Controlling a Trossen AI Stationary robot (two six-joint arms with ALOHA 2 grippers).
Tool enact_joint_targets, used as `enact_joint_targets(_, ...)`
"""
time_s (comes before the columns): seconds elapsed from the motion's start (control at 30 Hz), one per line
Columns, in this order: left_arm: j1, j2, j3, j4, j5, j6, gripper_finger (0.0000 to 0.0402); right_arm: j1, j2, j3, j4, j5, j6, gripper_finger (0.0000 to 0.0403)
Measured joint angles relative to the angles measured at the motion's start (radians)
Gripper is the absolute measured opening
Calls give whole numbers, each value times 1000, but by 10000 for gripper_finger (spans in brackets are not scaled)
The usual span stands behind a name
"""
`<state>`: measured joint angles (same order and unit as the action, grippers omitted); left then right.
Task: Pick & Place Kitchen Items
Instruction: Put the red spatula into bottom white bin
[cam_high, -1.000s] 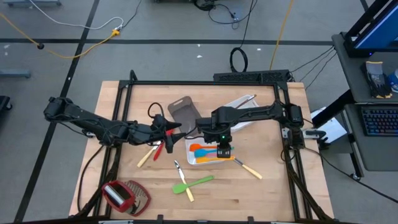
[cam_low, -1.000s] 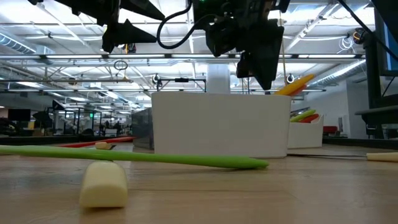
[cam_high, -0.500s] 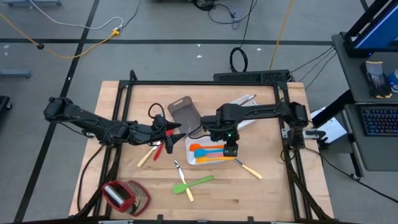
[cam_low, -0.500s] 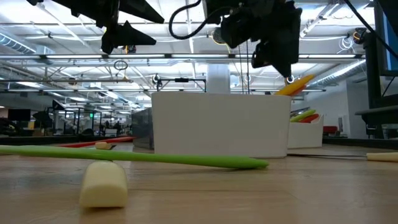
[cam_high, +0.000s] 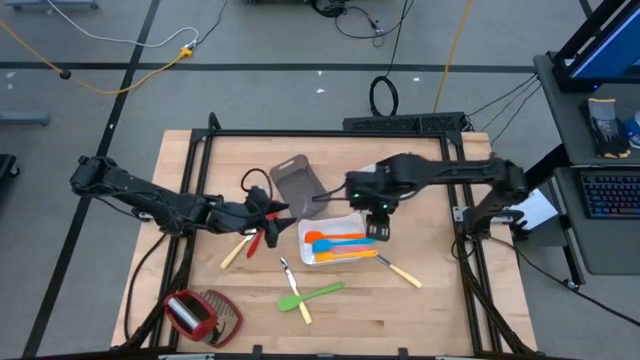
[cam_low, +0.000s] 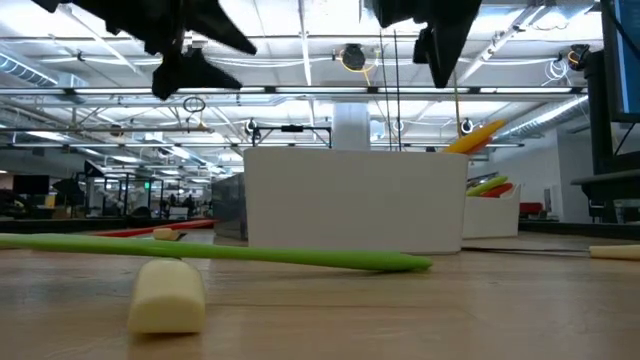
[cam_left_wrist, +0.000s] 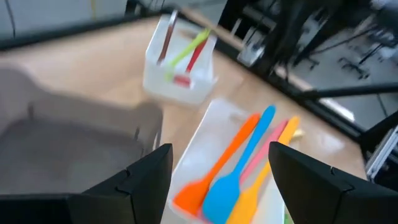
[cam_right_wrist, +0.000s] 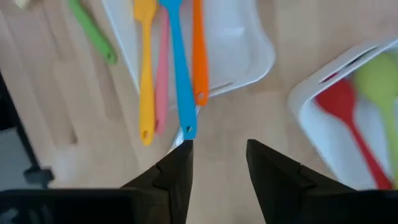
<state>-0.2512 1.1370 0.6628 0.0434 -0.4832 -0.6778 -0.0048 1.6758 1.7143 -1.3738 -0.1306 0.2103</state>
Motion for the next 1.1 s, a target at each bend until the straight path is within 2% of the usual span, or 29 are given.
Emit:
enact_joint_targets(0.33, 0, 17, 0, -274, 118, -271, 271, 0, -299, -301, 330, 57, 87, 137)
enact_joint_targets(0.47, 0, 35, 2, -356, 164, -321, 271, 0, -412, -437, 496, 55, 101, 135)
enact_joint_targets(0.7, 8, 97, 67, -590, 182, -377, 271, -1, -581, -648, 795, 54, 127, 135)
enact_joint_targets(0.8, 30, 130, 76, -654, 242, -407, 271, 0, -638, -721, 901, 56, 127, 134)
enact_joint_targets(0.97, 74, 187, 80, -720, 350, -443, 271, 0, -707, -804, 1020, 56, 123, 134)
enact_joint_targets(1.1, 92, 208, 79, -720, 359, -448, 271, 0, -739, -840, 1056, 56, 120, 134)
